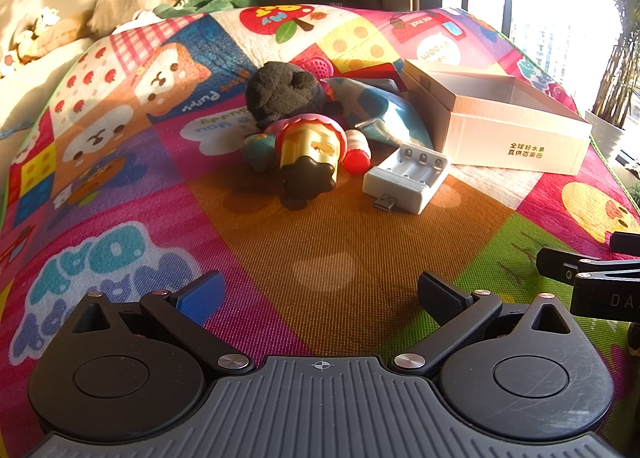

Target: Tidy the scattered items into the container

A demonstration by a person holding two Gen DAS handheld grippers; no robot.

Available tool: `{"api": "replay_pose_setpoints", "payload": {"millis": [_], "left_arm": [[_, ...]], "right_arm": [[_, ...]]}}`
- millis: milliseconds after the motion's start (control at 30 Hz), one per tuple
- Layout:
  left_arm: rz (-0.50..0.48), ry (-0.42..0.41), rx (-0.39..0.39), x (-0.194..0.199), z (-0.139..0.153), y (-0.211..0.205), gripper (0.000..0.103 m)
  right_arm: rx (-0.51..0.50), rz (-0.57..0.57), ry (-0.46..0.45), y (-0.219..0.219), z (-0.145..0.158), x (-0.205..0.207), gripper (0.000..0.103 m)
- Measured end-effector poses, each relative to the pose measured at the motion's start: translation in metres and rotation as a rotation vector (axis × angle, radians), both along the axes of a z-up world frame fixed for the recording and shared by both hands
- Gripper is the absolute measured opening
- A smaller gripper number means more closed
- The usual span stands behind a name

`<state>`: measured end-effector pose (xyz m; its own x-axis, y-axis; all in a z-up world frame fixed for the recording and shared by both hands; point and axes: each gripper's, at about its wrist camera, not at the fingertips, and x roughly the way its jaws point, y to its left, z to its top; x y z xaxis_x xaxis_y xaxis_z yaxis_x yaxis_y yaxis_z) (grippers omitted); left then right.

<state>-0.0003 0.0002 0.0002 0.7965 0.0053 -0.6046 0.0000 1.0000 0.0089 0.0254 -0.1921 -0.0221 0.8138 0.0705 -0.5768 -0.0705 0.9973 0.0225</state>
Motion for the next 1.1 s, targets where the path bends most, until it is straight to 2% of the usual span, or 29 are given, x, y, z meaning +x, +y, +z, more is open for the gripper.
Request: {"api": "replay_pose_setpoints", "payload": {"millis": [1100], "left_arm": [[0.001, -0.002, 0.005, 0.0008, 0.0017, -0.0004, 0.103]], "right_arm": [[0.004, 0.012, -0.015, -0.0031, 0.0007, -0.0045, 0.103]]}}
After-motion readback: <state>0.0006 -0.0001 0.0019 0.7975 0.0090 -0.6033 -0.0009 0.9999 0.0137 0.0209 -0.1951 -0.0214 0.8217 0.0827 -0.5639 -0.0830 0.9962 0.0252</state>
